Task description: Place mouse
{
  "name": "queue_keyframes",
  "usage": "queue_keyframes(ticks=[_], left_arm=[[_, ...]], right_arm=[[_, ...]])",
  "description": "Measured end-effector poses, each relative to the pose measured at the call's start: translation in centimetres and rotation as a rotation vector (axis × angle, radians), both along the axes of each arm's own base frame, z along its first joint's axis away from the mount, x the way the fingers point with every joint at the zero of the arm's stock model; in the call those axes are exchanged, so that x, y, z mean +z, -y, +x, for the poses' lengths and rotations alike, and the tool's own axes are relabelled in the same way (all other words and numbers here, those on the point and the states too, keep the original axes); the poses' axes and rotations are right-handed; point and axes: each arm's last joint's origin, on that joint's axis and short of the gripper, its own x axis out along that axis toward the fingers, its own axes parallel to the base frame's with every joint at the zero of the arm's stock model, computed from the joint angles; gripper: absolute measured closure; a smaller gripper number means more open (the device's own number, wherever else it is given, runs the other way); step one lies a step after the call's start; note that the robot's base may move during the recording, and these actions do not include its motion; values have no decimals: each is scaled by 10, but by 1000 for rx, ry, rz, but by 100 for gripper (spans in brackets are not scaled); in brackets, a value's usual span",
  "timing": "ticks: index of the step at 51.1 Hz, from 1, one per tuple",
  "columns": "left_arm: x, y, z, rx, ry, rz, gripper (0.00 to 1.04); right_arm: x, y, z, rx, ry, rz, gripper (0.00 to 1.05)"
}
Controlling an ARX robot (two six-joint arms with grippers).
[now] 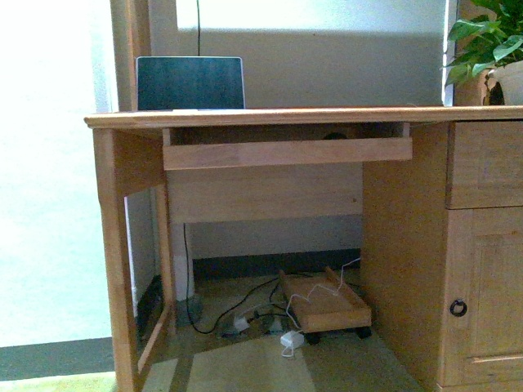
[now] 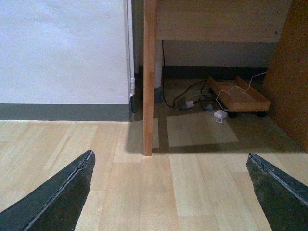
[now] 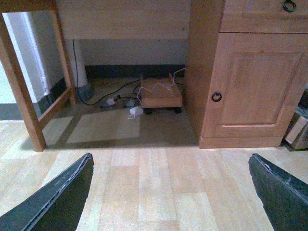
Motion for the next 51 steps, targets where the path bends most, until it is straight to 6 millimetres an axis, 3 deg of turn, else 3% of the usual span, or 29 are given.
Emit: queue_keyframes(ticks=[51], left_arm=[[0, 0, 0, 0, 0, 0, 8]], right_arm=[[0, 0, 0, 0, 0, 0, 7]])
